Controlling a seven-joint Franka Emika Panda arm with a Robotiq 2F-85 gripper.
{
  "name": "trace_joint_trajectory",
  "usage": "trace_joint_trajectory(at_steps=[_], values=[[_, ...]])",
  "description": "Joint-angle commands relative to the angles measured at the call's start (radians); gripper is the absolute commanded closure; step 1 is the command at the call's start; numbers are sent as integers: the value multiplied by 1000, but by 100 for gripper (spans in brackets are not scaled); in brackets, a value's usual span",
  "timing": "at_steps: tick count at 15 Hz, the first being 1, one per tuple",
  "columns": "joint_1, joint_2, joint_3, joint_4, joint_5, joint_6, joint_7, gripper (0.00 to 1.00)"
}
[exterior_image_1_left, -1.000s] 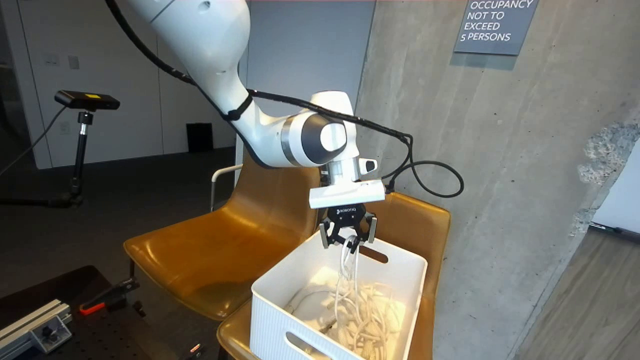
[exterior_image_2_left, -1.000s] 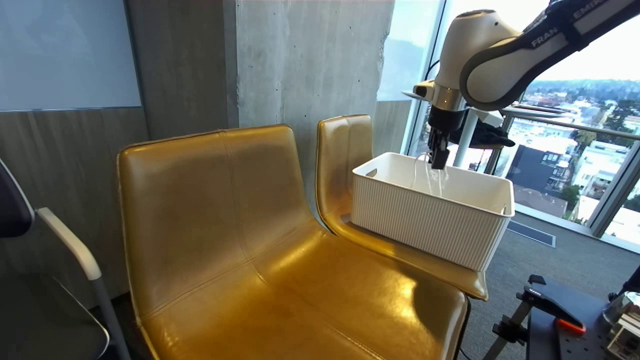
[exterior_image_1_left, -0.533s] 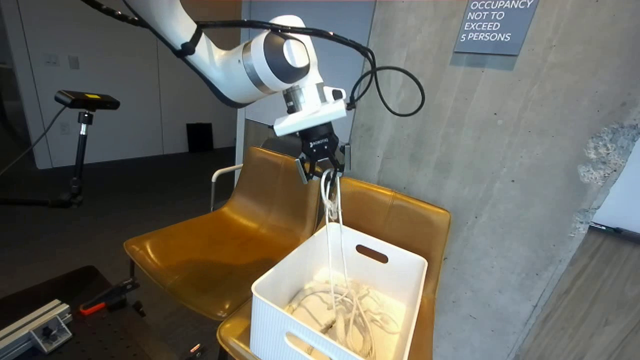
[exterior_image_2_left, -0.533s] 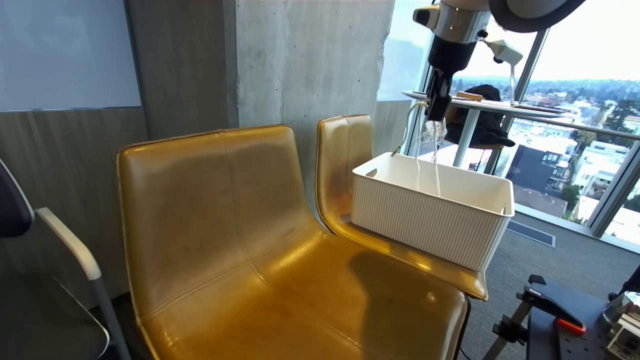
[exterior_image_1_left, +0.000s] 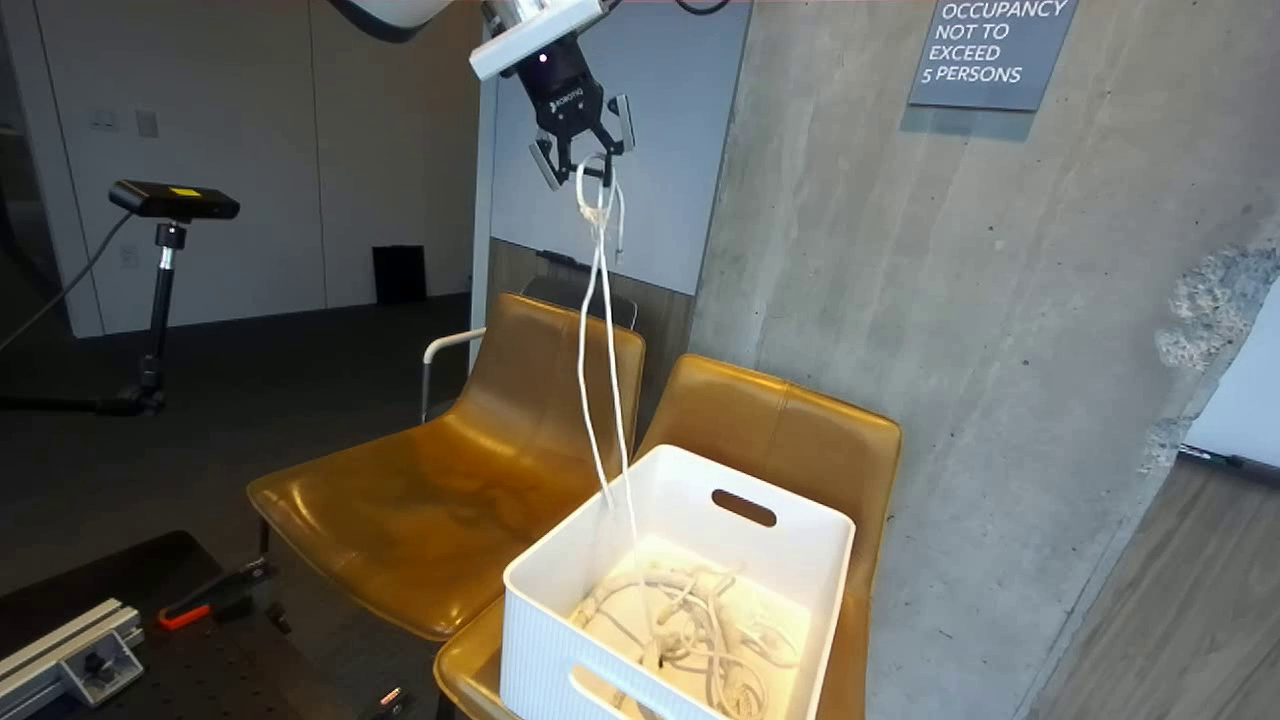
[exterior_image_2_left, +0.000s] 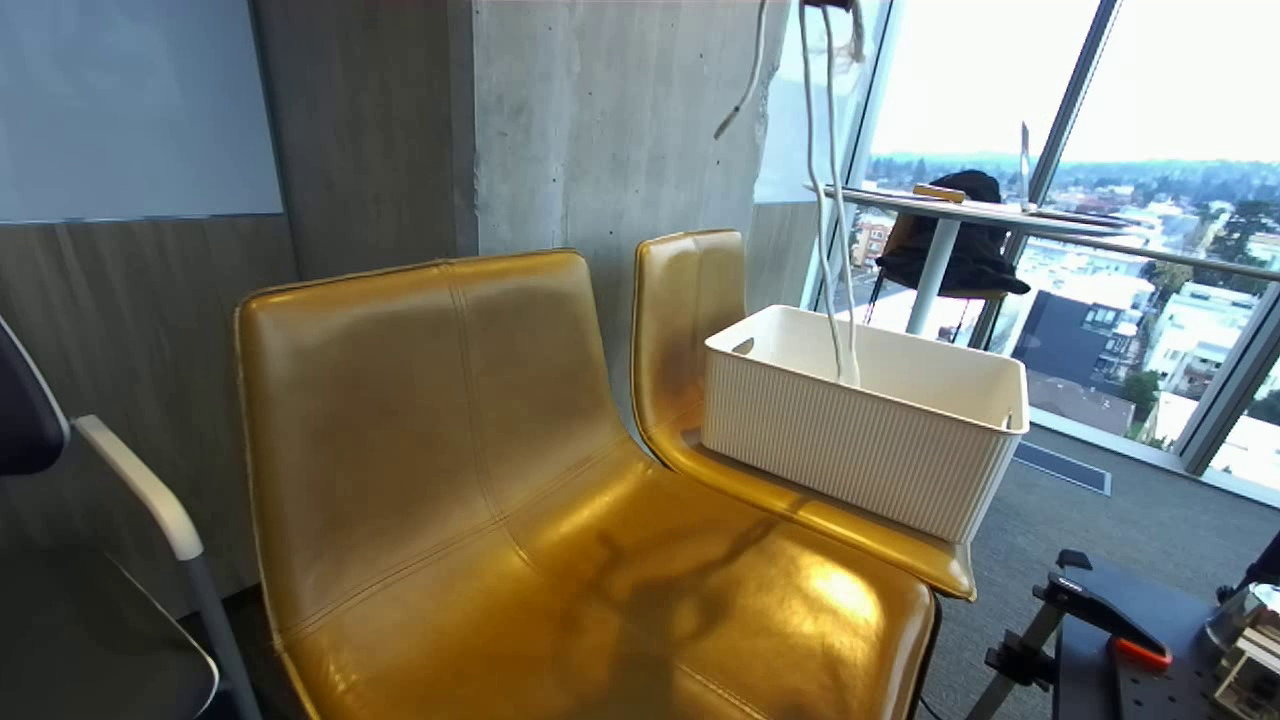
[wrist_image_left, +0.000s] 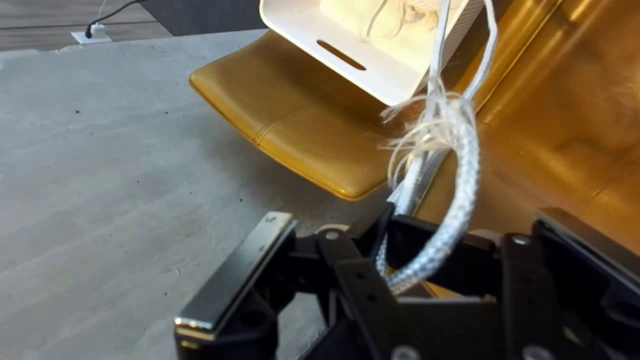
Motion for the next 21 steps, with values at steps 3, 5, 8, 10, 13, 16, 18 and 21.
trace_joint_trajectory(at_steps=[3,5,8,10,13,16,18,21], values=[[123,168,84,354,-105,-194,69,100],[181,227,102,453,-142,-245,92,100],[277,324,115,590,-184,-319,136,100],[345,396,114,686,-188,-376,158,100],[442,508,113,816,-183,-426,186,100],[524,621,108,938,-176,-459,194,100],[572,692,103,1013,-173,-479,196,100],[621,777,97,1085,-162,-507,226,100]])
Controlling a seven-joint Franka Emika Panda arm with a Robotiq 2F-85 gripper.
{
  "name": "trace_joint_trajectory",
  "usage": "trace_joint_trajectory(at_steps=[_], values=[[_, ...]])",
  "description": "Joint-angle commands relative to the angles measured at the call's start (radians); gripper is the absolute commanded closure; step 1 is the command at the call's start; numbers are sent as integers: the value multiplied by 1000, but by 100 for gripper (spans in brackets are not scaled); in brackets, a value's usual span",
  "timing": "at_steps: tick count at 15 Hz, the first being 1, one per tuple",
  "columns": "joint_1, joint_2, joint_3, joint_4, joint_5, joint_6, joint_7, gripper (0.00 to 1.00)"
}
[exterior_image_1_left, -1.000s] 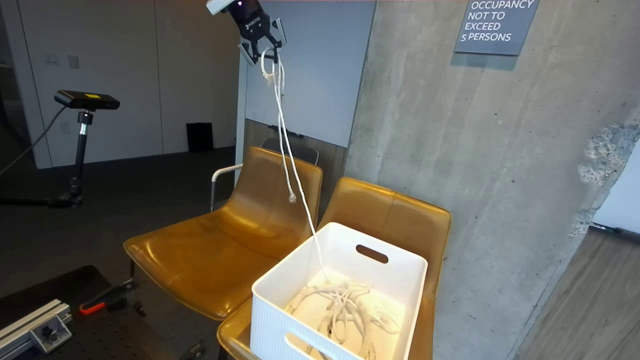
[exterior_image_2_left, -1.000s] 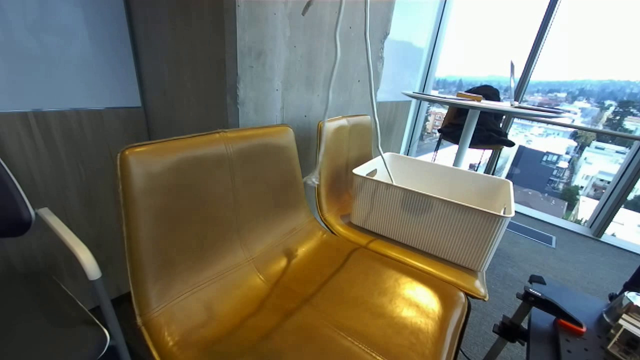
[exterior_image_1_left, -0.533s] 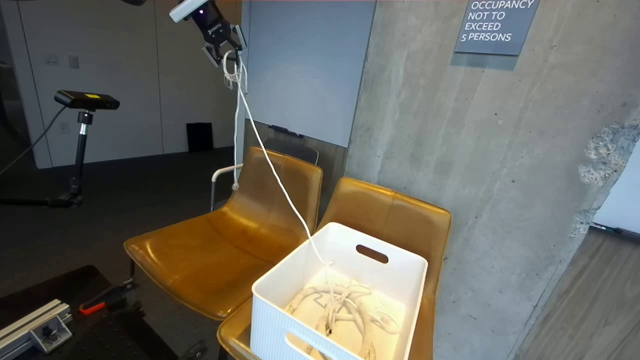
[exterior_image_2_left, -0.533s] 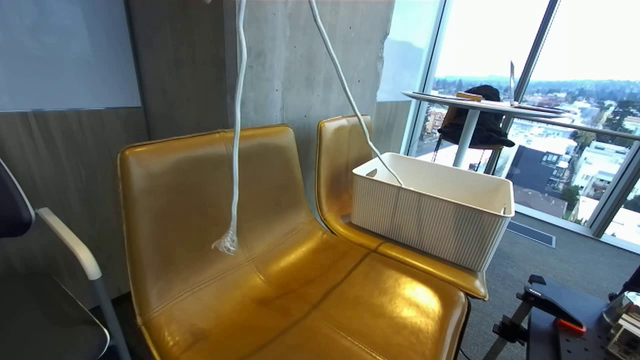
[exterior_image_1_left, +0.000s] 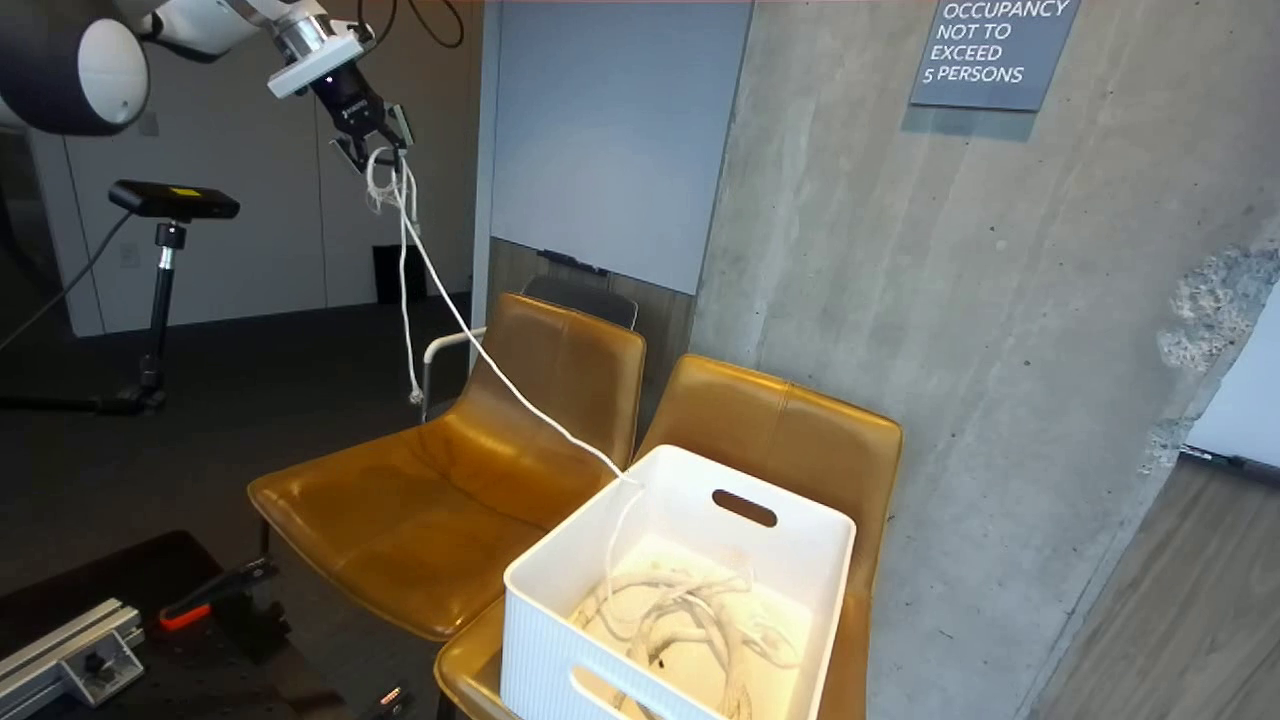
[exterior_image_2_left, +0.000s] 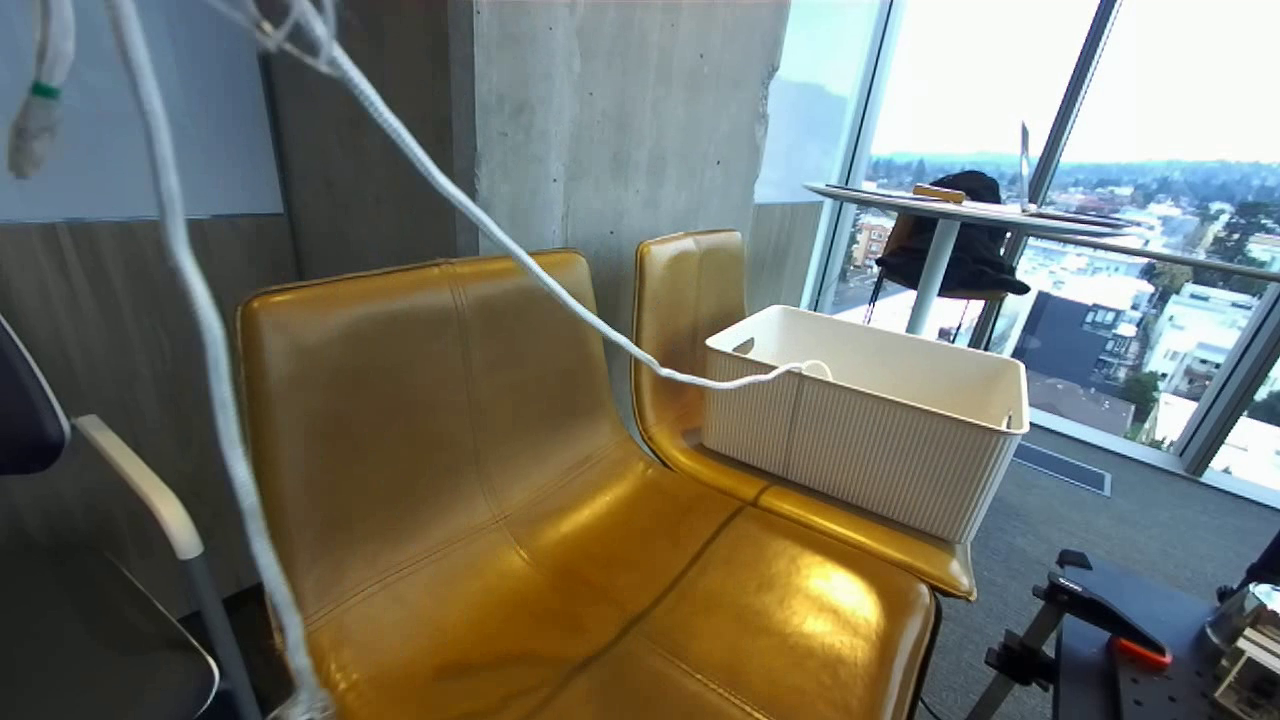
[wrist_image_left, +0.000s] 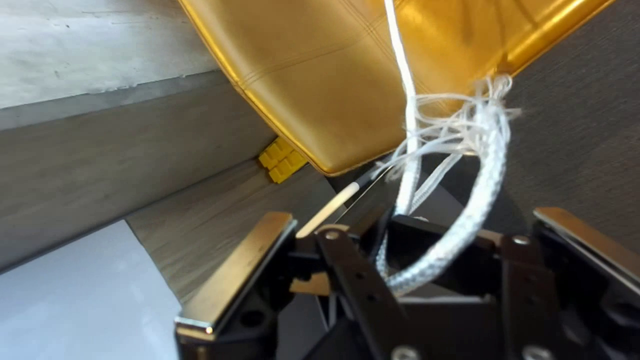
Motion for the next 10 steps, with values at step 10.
trace_joint_trajectory(at_steps=[10], values=[[-17,98,-71,103,126,-147,212,100]])
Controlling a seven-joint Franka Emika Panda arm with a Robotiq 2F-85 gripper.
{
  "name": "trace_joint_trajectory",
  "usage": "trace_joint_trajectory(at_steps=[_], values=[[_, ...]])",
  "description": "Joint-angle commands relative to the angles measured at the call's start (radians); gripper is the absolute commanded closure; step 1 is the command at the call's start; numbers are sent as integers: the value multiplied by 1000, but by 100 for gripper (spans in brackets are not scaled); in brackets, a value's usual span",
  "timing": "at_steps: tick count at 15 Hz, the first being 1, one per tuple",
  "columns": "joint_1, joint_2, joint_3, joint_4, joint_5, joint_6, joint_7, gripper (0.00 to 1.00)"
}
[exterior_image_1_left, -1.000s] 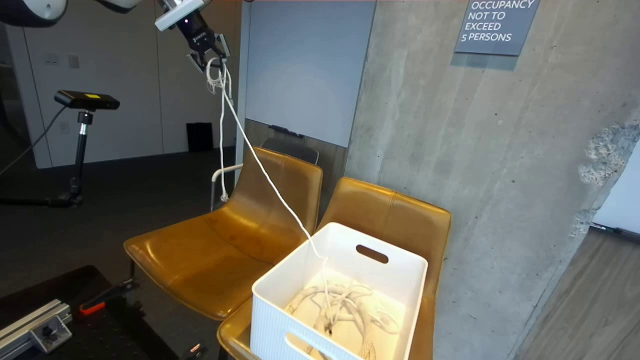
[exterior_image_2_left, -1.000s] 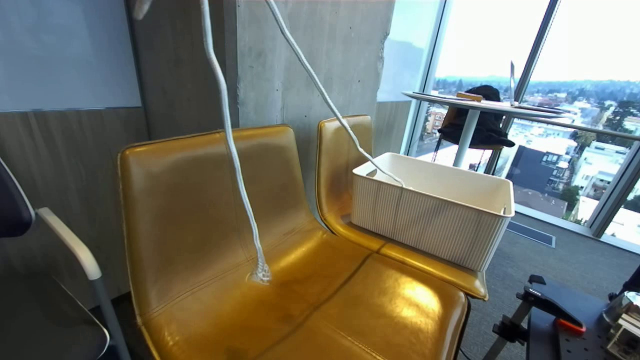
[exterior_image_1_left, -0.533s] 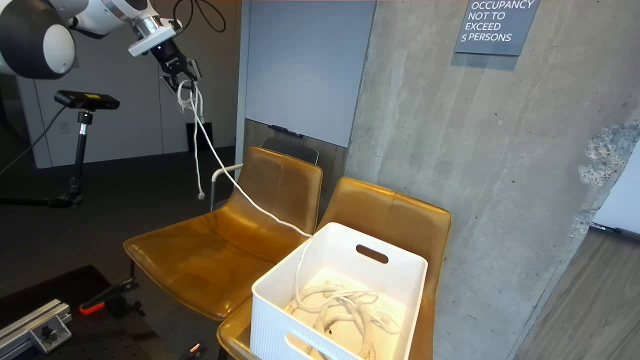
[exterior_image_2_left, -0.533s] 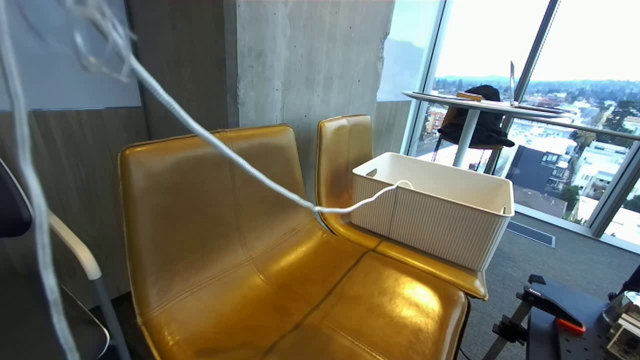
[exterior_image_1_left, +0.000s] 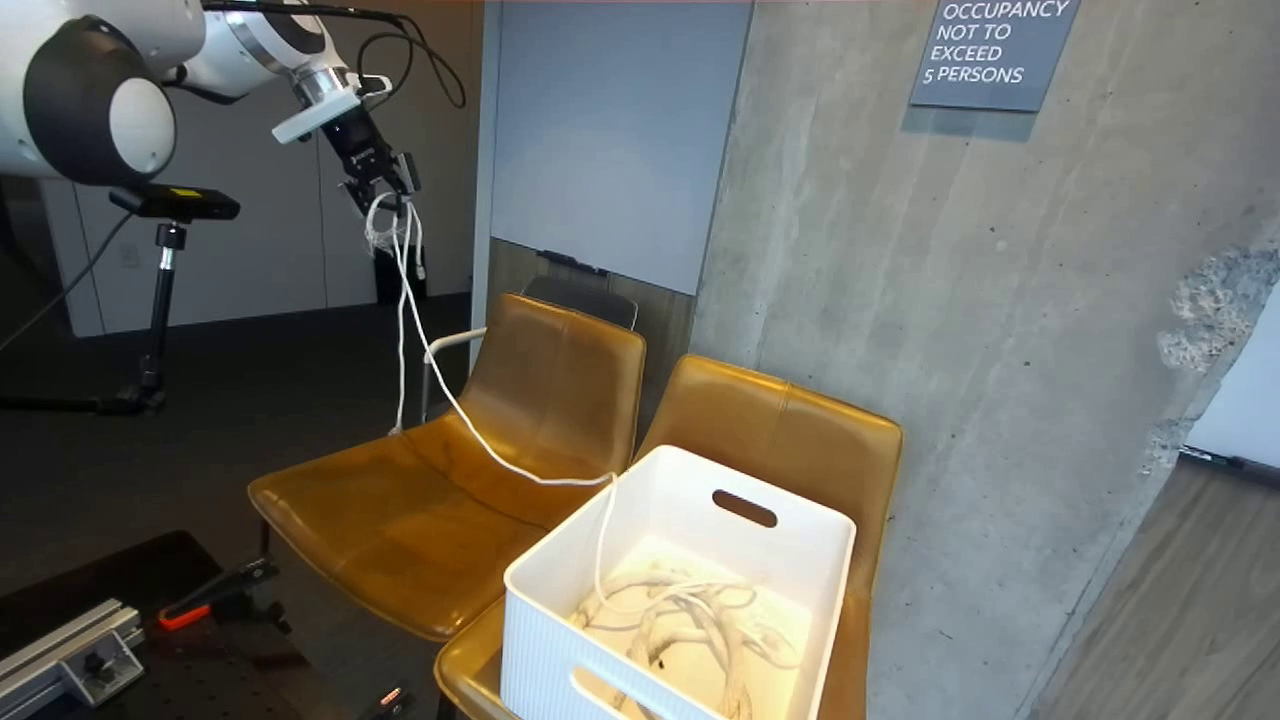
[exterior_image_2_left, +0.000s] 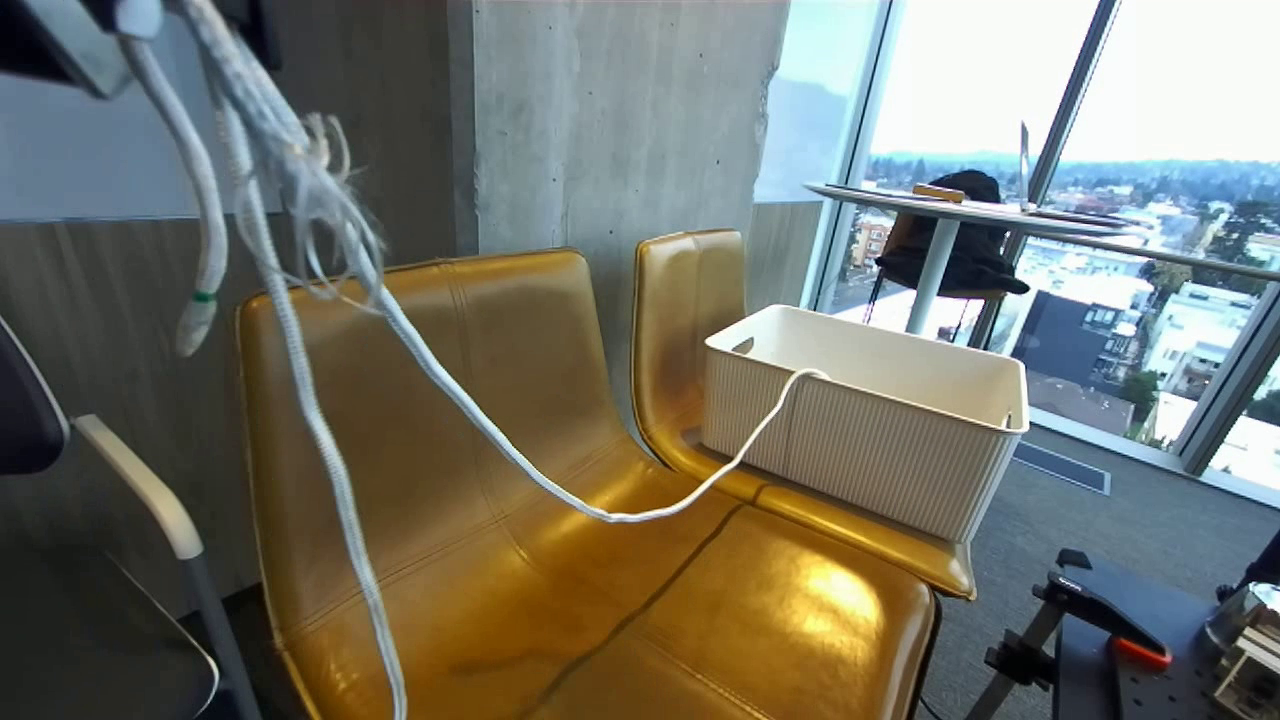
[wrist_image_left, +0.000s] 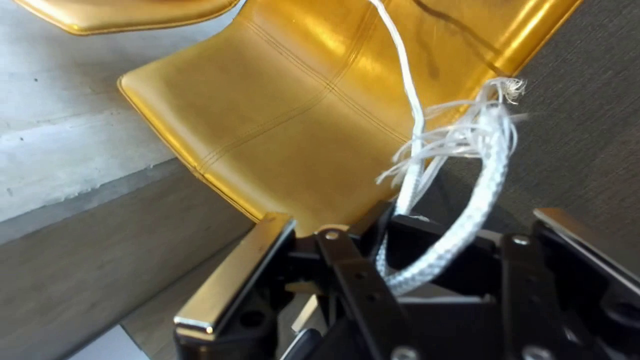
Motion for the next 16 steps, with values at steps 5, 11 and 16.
trace_joint_trajectory(at_steps=[5,11,16], values=[[-93,-64,3,-60,33,-76,112,100],[-166,-136,18,-227,55,-50,185,100],[-252,-230,55,-469,175,112,315,100]])
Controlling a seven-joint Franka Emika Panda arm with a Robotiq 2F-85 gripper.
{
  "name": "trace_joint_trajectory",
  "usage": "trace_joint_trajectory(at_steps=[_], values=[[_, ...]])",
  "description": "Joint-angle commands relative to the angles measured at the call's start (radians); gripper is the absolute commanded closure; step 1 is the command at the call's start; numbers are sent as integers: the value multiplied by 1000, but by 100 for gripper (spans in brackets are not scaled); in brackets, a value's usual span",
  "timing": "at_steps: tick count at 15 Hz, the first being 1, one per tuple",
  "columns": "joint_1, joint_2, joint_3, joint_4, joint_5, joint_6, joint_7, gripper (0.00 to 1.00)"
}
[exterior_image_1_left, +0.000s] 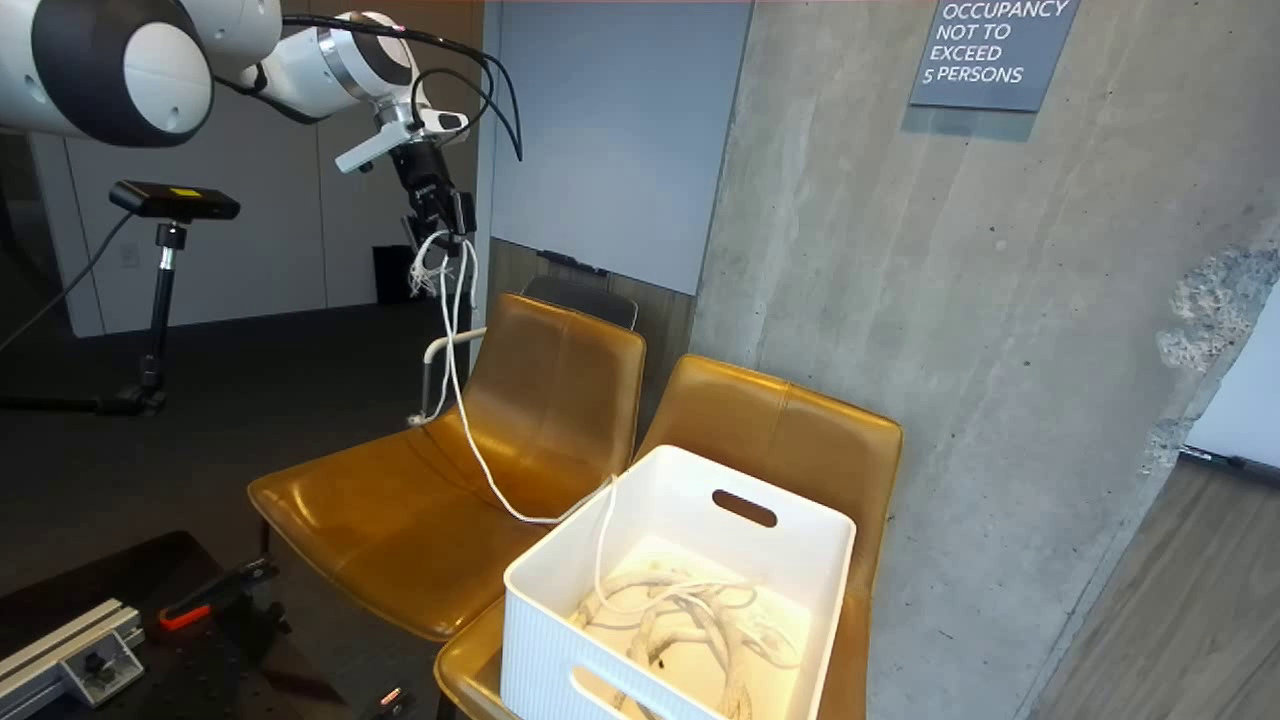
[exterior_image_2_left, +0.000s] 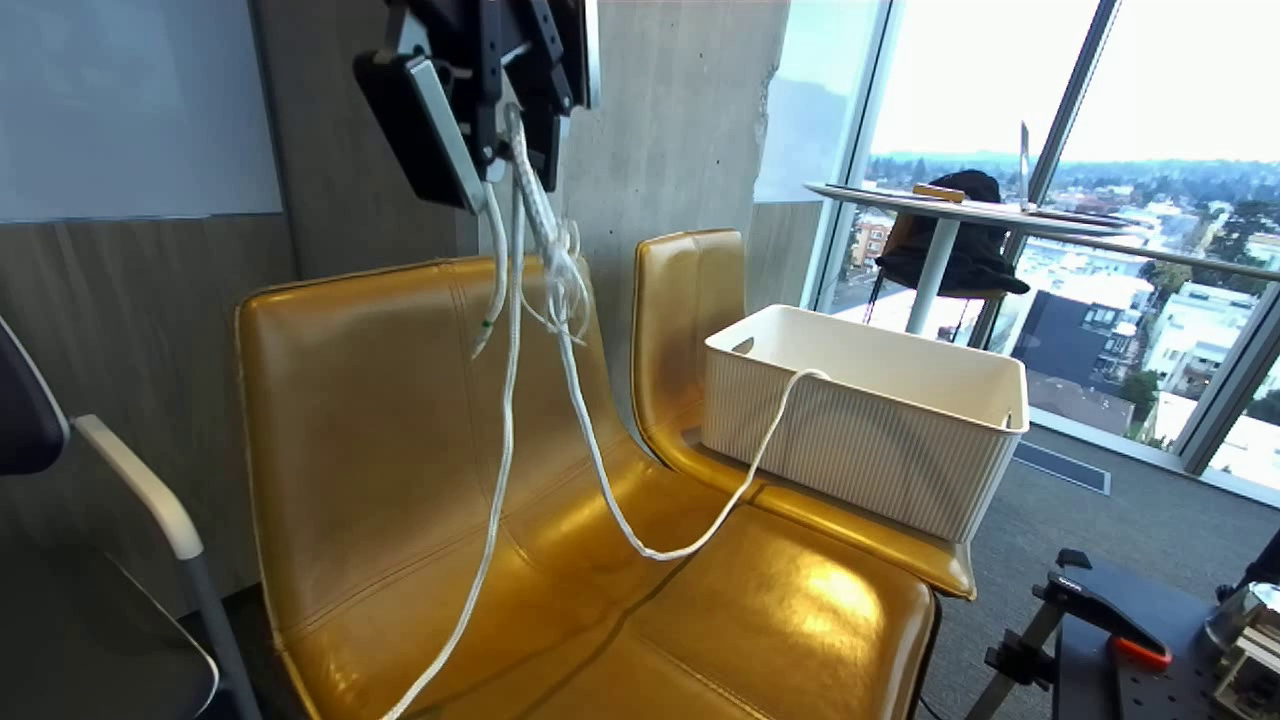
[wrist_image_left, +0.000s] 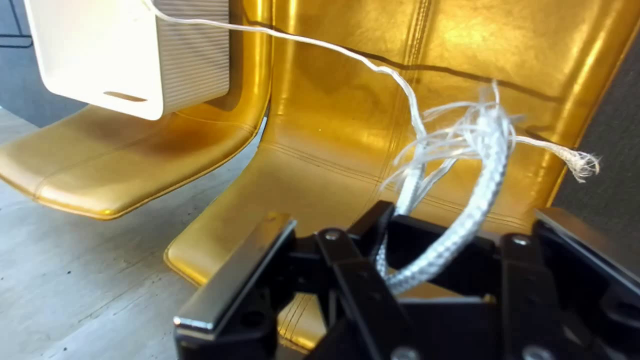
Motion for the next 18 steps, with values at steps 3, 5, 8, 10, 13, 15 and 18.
trace_joint_trajectory(at_steps=[3,5,8,10,13,15,18], values=[[-110,-155,48,-345,124,243,116,100],[-143,-195,47,-443,143,317,115,100],[-194,-257,45,-591,164,425,95,100],[-224,-298,42,-694,156,502,80,100],[-237,-365,-10,-848,153,596,44,100],[-262,-416,-31,-955,140,657,30,100],[-311,-496,-66,-1118,118,746,-13,100]])
